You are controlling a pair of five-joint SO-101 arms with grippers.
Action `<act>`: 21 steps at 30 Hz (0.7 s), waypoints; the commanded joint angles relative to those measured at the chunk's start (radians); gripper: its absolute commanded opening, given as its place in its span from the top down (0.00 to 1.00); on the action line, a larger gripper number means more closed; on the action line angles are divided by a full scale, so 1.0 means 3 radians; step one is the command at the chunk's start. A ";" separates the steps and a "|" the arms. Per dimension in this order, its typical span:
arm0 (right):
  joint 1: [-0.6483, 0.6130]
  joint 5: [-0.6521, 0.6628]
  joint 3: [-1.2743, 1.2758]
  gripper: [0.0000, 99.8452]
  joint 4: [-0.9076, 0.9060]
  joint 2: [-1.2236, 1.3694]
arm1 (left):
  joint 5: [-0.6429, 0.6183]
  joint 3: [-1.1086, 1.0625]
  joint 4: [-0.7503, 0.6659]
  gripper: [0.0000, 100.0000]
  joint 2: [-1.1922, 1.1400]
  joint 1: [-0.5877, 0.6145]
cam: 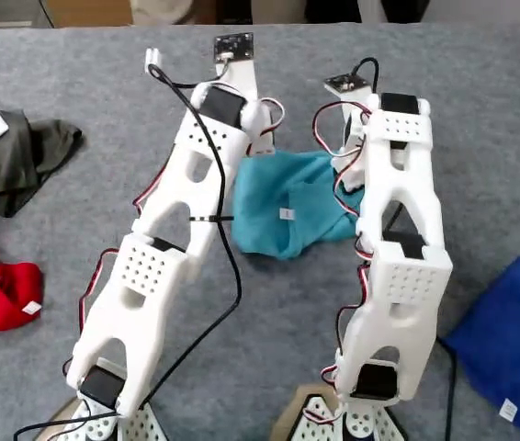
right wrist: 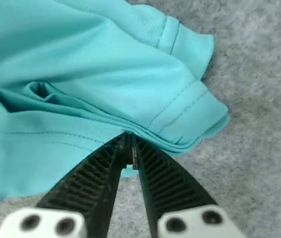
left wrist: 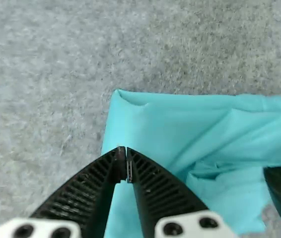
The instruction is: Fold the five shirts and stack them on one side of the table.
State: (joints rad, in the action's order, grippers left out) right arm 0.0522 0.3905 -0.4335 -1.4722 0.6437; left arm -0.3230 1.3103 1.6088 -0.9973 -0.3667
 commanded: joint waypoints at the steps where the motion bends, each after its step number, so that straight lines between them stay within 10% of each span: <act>1: -0.0028 0.0000 -0.0161 1.00 -0.0010 -0.0008 | -0.0102 0.0051 -0.0128 0.98 -0.0079 0.0010; 21: -0.0054 0.0026 -0.0161 1.00 -0.0138 -0.0417 | -0.0107 0.0051 -0.0450 0.98 -0.0540 0.0286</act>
State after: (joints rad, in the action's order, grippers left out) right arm 0.0522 0.3905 -0.4335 -1.4998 0.6283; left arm -0.3506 1.3103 1.4876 -1.1707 -0.2915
